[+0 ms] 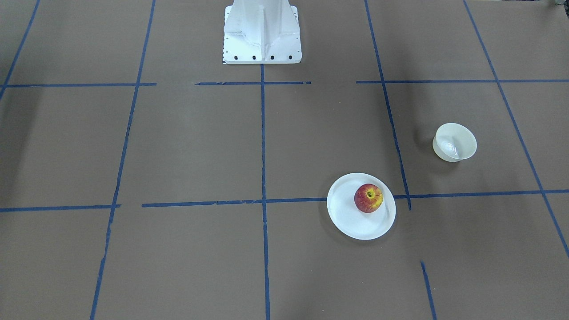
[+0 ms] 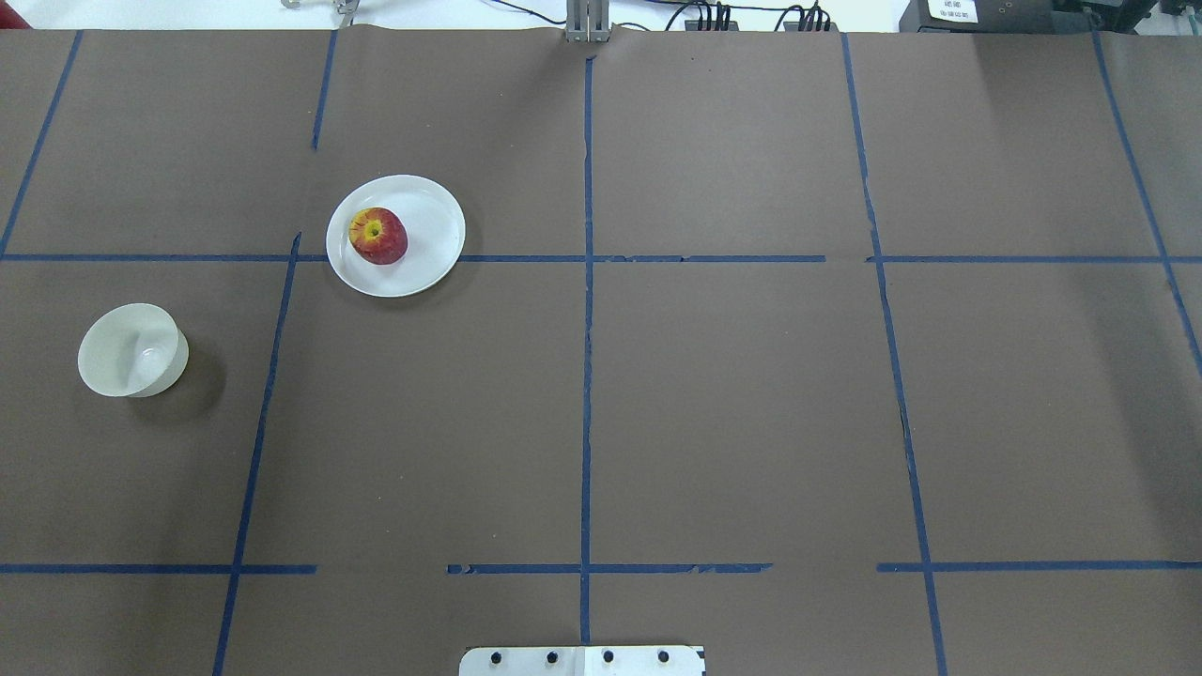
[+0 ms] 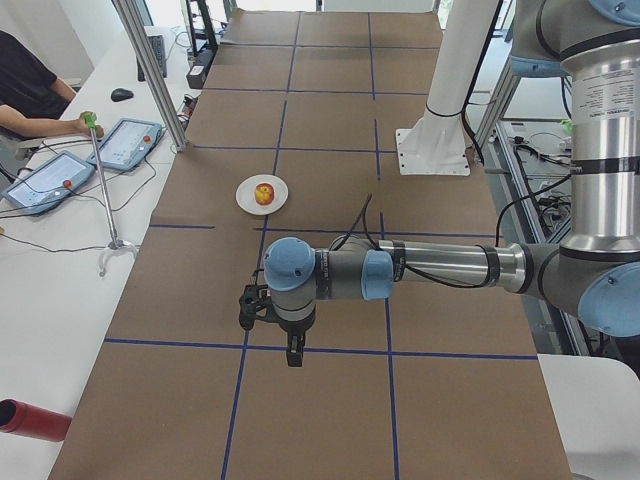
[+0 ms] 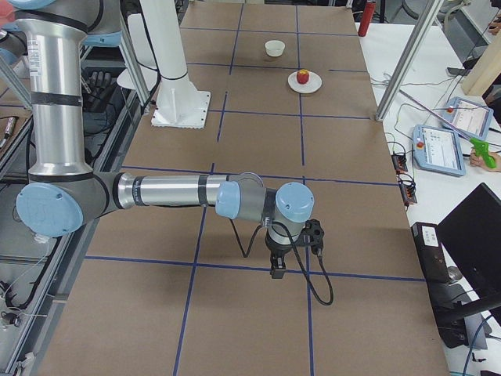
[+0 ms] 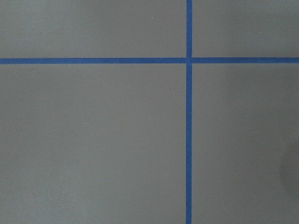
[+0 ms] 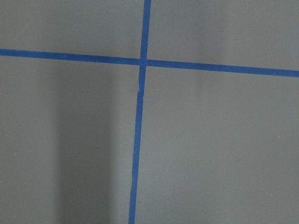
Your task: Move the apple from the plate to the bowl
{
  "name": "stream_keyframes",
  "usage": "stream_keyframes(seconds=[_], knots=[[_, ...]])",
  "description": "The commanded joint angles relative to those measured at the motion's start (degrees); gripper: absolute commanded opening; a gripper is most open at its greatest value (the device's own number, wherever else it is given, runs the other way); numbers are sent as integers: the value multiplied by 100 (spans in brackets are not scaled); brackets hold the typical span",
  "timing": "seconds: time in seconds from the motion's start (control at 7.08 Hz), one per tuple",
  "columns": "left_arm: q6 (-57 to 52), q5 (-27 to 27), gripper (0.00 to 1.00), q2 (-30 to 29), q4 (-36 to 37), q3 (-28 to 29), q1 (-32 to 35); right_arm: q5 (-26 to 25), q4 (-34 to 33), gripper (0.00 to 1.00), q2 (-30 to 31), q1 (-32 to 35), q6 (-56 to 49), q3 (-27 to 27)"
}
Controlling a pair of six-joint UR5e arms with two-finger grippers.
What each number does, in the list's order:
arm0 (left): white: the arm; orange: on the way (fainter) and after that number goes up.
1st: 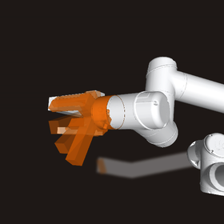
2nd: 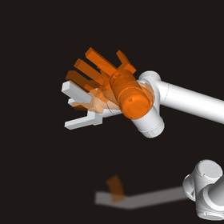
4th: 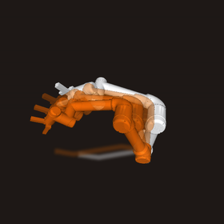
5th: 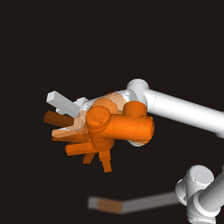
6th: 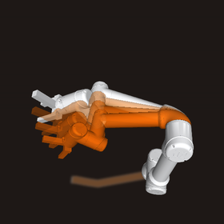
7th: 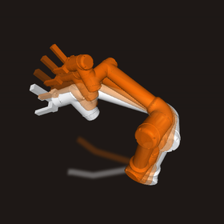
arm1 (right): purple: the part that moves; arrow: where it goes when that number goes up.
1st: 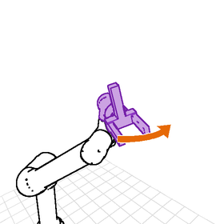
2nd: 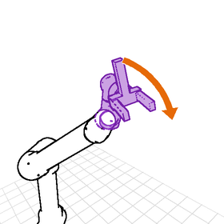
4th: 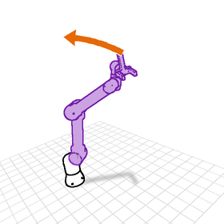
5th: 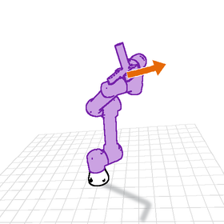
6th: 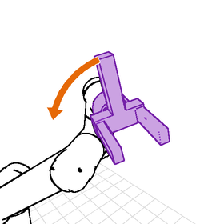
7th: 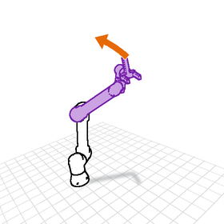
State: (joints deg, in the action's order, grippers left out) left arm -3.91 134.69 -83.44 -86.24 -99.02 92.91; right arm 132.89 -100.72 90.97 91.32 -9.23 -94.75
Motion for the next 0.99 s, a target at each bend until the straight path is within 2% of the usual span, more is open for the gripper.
stream_keyframes(seconds=[0.0,0.42,0.57,0.85], knots=[[13,5,100,-136,37,-82,0,0,0,100,0,0,0,0],[110,31,100,-646,46,-196,-158,0,0,100,0,0,0,0],[685,40,100,-873,20,-319,-254,0,0,100,0,0,0,0],[2028,-21,100,-1462,55,-678,-1296,0,0,100,0,0,0,0]])
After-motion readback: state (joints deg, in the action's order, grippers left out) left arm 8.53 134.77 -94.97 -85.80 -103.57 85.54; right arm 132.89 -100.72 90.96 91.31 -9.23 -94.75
